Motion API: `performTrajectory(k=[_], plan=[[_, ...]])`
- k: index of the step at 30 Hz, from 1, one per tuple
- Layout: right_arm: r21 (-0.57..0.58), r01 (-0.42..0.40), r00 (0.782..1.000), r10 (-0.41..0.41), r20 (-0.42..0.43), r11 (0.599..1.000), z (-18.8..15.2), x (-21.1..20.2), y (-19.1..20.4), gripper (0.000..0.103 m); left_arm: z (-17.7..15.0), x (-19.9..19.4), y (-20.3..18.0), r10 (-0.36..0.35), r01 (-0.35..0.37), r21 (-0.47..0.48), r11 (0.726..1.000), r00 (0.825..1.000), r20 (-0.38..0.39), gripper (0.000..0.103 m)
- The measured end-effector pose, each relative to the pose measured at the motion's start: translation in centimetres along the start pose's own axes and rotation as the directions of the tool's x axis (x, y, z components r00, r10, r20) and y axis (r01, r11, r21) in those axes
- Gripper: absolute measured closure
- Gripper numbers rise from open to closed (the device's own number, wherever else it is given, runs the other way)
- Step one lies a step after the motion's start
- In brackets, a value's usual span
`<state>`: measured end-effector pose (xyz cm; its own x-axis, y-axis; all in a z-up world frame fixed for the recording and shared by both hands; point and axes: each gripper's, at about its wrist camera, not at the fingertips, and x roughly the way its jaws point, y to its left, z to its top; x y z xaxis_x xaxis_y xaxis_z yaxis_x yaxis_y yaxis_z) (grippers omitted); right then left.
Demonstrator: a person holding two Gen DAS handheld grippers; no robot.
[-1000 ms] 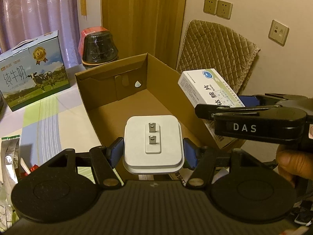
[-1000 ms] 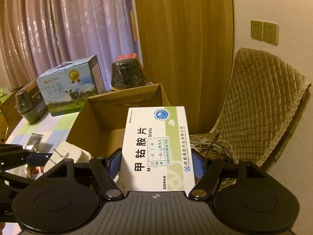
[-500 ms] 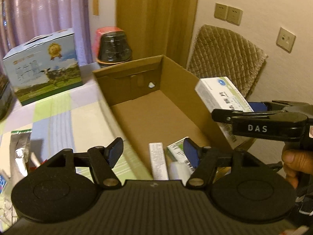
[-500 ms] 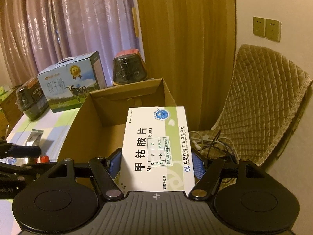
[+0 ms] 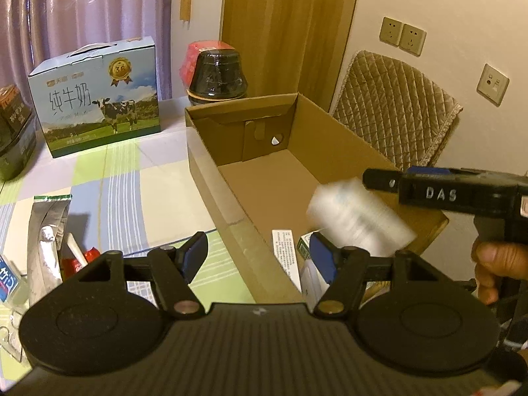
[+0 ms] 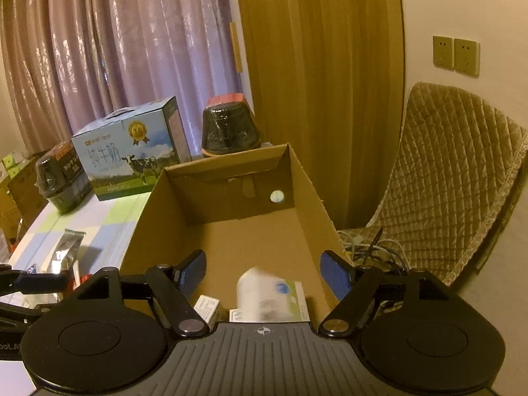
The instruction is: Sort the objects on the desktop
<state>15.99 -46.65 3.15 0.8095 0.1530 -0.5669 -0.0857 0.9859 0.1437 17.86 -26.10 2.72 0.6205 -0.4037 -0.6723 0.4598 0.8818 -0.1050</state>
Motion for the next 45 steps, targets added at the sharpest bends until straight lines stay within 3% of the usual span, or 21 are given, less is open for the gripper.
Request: performTrajectory(k=[14, 24, 32, 37, 41, 45], plan=[[0.031, -0.015, 1.000, 0.015, 0.004, 0.999, -2.7, -3.7, 2.0, 0.022, -2.6, -3.2, 2.0, 0.021, -0.021, -0.054, 0.998, 1.000, 0.007, 0.035], [-0.014, -0.039, 0.999, 0.039, -0.021, 0.999, -4.2, -5.7, 5.5, 0.017, -4.8, -6.0, 3.4, 0.041, -0.041, -0.080, 0.996, 0.999, 0.005, 0.033], [-0.024, -0.078, 0.996, 0.077, -0.044, 0.997, -5.8, -6.3, 8.3, 0.012, -7.0, -8.2, 5.4, 0.070, -0.070, -0.120, 0.990, 0.998, -0.008, 0.031], [-0.033, -0.107, 0.993, 0.105, -0.051, 0.994, -6.4, -6.8, 10.0, 0.010, -8.2, -9.6, 6.8, 0.094, -0.094, -0.136, 0.986, 0.996, -0.011, 0.026], [-0.027, -0.154, 0.987, 0.152, -0.059, 0.988, -6.8, -7.1, 11.3, 0.002, -9.4, -10.8, 8.3, 0.119, -0.120, -0.152, 0.981, 0.993, -0.017, 0.023], [-0.048, -0.189, 0.980, 0.185, -0.071, 0.981, -7.3, -7.1, 12.8, 0.002, -10.9, -12.0, 9.8, 0.156, -0.158, -0.152, 0.976, 0.987, -0.029, 0.018]])
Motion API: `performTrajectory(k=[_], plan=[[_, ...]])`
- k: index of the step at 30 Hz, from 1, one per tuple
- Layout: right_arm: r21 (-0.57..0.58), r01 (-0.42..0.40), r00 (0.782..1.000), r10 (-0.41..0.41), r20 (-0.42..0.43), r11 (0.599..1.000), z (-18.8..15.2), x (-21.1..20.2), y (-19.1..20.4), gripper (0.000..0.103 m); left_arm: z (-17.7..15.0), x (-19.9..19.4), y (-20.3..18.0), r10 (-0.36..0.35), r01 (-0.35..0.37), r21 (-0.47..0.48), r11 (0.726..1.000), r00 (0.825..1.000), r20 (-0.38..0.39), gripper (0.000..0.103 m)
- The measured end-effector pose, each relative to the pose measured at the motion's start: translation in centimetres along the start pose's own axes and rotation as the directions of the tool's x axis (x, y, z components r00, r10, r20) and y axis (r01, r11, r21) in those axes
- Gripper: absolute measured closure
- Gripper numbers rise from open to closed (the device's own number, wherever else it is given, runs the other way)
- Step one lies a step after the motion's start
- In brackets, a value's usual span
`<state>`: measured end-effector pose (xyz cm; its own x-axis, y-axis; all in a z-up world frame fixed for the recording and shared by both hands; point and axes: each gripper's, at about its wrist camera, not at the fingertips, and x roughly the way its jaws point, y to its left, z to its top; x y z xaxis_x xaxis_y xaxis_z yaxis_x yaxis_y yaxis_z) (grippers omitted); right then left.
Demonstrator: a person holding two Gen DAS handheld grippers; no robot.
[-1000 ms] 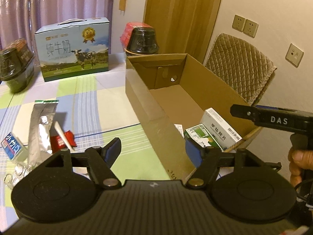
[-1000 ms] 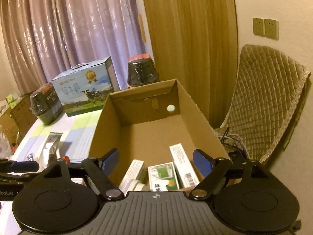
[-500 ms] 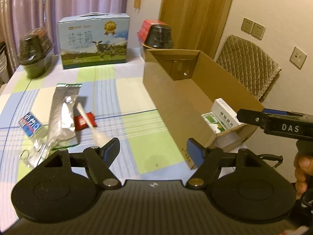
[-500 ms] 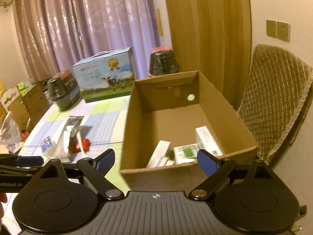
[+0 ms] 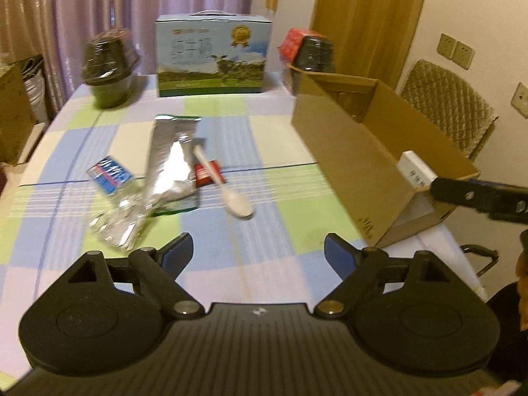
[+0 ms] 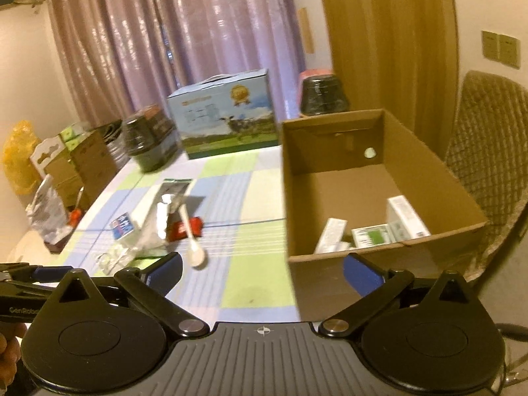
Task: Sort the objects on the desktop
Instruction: 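Withdraw both open tools from the cardboard box back over the table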
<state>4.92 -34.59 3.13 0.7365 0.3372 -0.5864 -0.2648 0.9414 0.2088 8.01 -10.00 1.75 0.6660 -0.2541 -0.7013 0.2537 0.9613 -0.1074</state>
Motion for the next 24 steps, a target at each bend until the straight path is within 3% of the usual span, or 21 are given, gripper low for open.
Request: performTrajectory(k=[13, 24], plan=[[-0.094, -0.070, 0.997, 0.067, -0.032, 0.993, -1.8, 1.8, 4.3, 0.002, -2.3, -1.5, 6.9, 0.108, -0.108, -0.033, 0.994, 0.994, -0.023, 0.013], [-0.137, -0.109, 0.992, 0.100, -0.070, 0.985, -2.6, 3.8, 6.3, 0.002, -2.3, -1.1, 9.7, 0.111, -0.111, -0.009, 0.994, 0.994, -0.021, 0.011]])
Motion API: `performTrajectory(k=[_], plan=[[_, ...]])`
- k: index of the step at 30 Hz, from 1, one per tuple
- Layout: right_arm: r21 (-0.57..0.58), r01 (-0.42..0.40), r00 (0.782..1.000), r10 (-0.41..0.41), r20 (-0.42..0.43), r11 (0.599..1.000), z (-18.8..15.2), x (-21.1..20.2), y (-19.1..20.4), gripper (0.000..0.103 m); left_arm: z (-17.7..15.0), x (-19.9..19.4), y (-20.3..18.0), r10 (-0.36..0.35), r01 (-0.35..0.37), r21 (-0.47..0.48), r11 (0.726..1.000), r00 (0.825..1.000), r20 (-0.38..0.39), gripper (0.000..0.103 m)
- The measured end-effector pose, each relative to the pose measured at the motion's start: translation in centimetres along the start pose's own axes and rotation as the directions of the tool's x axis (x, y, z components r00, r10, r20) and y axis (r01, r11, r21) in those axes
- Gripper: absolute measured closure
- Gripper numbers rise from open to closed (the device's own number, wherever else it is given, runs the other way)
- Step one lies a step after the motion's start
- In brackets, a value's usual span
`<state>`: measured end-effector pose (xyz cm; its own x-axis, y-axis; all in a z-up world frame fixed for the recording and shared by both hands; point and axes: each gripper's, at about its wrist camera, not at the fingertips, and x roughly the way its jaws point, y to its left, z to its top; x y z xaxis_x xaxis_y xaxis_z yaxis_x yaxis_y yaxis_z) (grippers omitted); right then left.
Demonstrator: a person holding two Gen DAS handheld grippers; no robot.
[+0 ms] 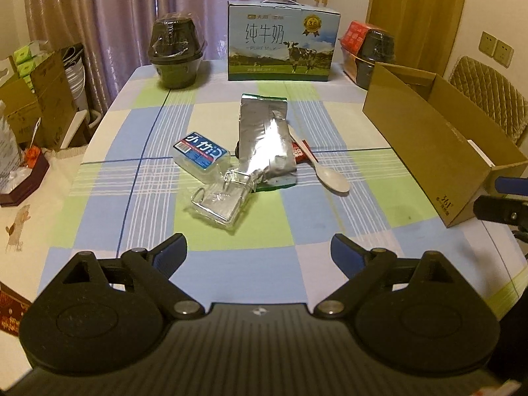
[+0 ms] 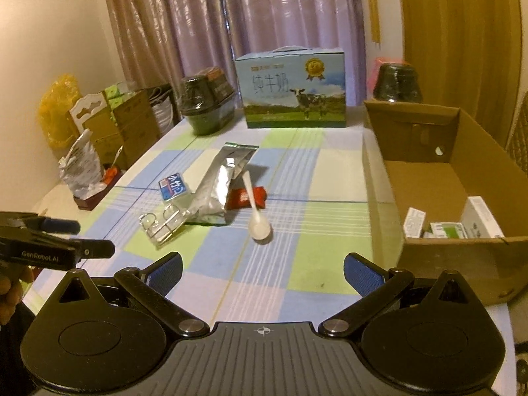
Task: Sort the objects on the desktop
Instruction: 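Withdraw both open tools from the cardboard box back over the table, then lower the right tool onto the white plastic spoon and grasp its bowl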
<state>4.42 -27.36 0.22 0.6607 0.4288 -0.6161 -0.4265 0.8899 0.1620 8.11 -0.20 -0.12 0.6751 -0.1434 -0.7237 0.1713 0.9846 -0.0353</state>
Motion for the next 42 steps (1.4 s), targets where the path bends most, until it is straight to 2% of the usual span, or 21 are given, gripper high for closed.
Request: performTrajectory(k=[14, 24, 31, 42], plan=[[-0.044, -0.001, 0.999, -0.001, -0.045, 0.999, -0.3, 4.5, 0.7, 0.002, 0.9, 3.5, 2.5, -0.025, 0.026, 0.086, 0.996, 1.000, -0.004, 0.011], [-0.080, 0.000, 0.997, -0.005, -0.074, 0.997, -0.6, 8.6, 0.3, 0.002, 1.8, 7.4, 3.7, -0.054, 0.051, 0.181, 0.982, 0.998, 0.014, 0.011], [-0.103, -0.007, 0.996, -0.001, -0.084, 0.995, -0.7, 11.5, 0.3, 0.002, 1.6, 10.3, 4.7, -0.069, 0.068, 0.230, 0.971, 0.998, -0.002, 0.012], [-0.117, -0.013, 0.994, 0.001, -0.107, 0.993, -0.6, 16.2, -0.3, 0.009, 2.0, 14.0, 5.5, -0.095, 0.101, 0.219, 0.970, 0.995, -0.042, 0.015]])
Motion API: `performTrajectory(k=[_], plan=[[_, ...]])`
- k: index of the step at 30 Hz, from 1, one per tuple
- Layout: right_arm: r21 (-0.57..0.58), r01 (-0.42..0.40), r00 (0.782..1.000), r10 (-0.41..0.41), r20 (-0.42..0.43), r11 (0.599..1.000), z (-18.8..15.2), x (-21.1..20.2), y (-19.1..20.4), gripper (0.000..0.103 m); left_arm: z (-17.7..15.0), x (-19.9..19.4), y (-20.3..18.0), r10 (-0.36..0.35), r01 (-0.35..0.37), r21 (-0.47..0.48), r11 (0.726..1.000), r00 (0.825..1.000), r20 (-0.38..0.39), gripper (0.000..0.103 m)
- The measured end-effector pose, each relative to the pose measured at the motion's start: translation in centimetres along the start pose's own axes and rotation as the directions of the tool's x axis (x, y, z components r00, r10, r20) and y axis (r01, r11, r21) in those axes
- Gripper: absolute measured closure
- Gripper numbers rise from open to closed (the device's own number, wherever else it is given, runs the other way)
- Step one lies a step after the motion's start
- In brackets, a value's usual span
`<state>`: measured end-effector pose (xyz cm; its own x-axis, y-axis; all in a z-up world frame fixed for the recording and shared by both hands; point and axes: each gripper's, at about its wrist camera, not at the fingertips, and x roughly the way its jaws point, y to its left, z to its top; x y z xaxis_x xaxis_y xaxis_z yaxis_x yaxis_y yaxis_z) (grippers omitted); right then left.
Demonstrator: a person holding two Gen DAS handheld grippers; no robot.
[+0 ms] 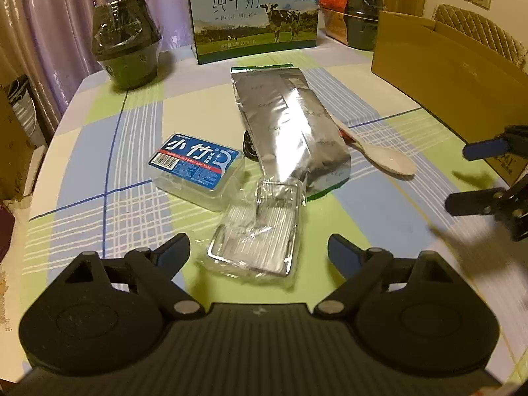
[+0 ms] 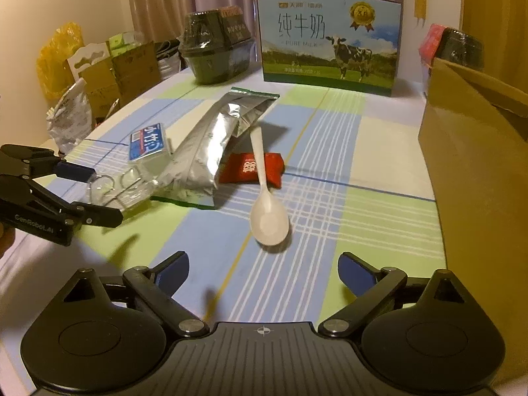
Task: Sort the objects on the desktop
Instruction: 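Lower the right tool onto the white plastic spoon and grasp its bowl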
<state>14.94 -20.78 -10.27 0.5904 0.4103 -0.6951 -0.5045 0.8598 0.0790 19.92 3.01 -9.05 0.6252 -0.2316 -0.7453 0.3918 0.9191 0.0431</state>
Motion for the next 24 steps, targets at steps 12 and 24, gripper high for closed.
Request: performTrajectory(k=[12, 24], plan=[[-0.075, -0.010, 1.000, 0.009, -0.009, 0.997, 1.2, 4.0, 0.0, 0.021, 0.5, 0.7, 0.9, 0.008, -0.008, 0.053, 0.999, 1.000, 0.001, 0.022], [-0.083, -0.020, 1.000, 0.019, -0.014, 0.996, 1.2, 4.9, 0.4, 0.025, 0.4, 1.7, 1.6, -0.011, 0.014, 0.081, 0.997, 0.999, -0.035, 0.026]])
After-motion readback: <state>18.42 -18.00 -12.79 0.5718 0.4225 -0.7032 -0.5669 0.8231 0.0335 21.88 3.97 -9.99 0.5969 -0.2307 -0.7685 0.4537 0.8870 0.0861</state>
